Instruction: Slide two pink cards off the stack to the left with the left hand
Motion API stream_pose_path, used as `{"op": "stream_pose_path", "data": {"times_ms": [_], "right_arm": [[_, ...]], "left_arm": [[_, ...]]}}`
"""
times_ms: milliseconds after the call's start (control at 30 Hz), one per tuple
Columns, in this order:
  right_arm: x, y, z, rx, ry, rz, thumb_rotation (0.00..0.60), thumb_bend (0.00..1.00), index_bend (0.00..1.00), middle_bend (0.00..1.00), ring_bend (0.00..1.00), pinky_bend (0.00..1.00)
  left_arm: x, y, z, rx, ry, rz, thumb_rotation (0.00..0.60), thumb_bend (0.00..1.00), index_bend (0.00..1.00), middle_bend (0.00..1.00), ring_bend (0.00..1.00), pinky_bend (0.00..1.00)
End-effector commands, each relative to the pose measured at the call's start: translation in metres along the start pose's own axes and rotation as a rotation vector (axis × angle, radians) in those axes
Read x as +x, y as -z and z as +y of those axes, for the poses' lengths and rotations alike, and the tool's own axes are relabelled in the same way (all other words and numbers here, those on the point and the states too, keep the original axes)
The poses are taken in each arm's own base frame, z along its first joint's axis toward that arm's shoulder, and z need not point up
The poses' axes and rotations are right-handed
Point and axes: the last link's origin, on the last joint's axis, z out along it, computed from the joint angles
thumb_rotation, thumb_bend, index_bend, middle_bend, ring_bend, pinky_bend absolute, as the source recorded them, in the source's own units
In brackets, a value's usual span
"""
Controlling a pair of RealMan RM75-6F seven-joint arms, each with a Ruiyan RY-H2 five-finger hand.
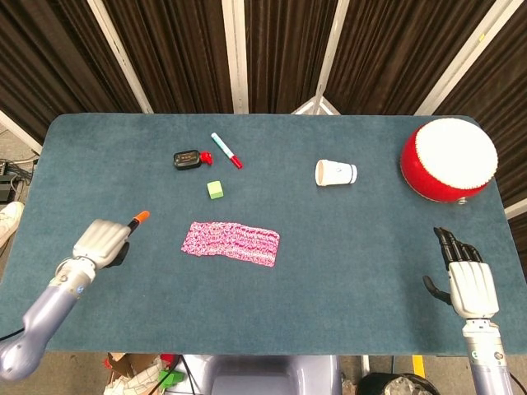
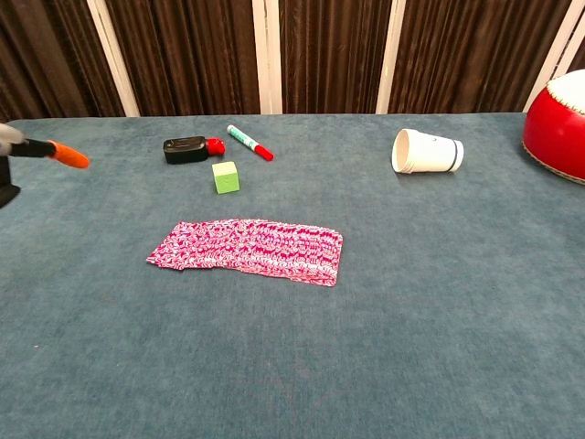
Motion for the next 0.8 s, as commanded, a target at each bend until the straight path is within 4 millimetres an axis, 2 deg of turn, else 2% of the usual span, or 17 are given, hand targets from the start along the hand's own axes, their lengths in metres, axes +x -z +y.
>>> {"op": "stream_pose_path", "data": {"times_ms": [33, 233, 500, 800], "right_arm": [[-0.001, 0.000, 0.000, 0.000, 0.002, -0.002, 0.600, 0.28, 0.01, 0.15, 0.23, 0.24], [-0.002, -0.001, 0.000, -0.003, 0.009, -0.007, 0.600, 0.28, 0.01, 0.15, 0.23, 0.24], [-0.003, -0.001, 0.001, -0.006, 0.008, -0.006, 0.600, 0.28, 0.01, 0.15, 0.23, 0.24], [-0.002, -0.002, 0.002, -0.009, 0.004, -0.004, 0.600, 0.28, 0.01, 0.15, 0.23, 0.24]], "left_arm": [[-0.004, -0.021, 0.021, -0.019, -0.032, -0.050, 0.600, 0.90, 0.07, 0.86, 0.82, 0.75], [-0.011, -0.033, 0.047, -0.061, -0.023, -0.123, 0.600, 0.92, 0.09, 0.86, 0.82, 0.75], [-0.016, -0.044, 0.069, -0.077, -0.060, -0.156, 0.600, 0.92, 0.09, 0.86, 0.82, 0.75], [-0.021, -0.050, 0.081, -0.075, -0.089, -0.170, 0.600, 0.92, 0.09, 0.86, 0.82, 0.75]]}}
